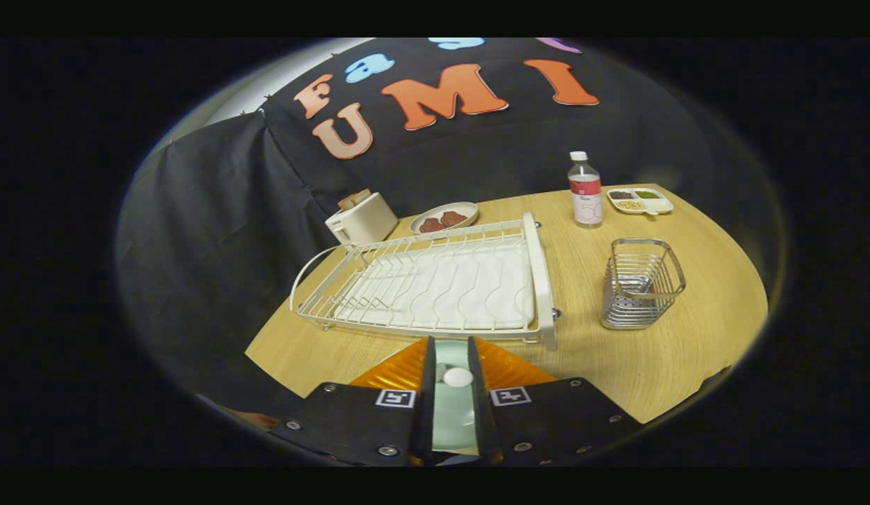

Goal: Take the plate from the dish rack, then take the spoon from the basket and place it into the plate.

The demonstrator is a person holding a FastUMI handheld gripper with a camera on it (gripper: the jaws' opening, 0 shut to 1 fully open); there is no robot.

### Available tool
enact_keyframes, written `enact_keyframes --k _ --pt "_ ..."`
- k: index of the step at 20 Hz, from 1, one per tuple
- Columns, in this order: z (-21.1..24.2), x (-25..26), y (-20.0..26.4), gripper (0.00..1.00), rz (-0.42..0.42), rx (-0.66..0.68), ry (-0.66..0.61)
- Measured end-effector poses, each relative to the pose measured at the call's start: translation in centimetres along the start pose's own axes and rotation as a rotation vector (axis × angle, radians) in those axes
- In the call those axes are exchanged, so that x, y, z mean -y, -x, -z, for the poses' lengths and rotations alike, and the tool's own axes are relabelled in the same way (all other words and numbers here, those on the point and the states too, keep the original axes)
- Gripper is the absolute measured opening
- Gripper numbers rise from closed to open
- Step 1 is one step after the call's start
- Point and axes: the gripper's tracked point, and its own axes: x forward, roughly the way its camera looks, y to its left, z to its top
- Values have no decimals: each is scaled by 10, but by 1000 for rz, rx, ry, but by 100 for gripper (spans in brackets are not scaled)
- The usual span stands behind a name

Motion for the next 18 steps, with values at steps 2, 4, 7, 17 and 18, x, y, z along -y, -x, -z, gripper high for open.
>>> enact_keyframes --k 2,4,7,17,18 --pt "-7 7 4 43 18 13 -8" --pt "-19 10 11 59 24 43 0" --pt "-42 11 17 74 39 91 18" --pt "-167 6 72 98 89 376 138" --pt "-181 6 79 98 96 409 149"
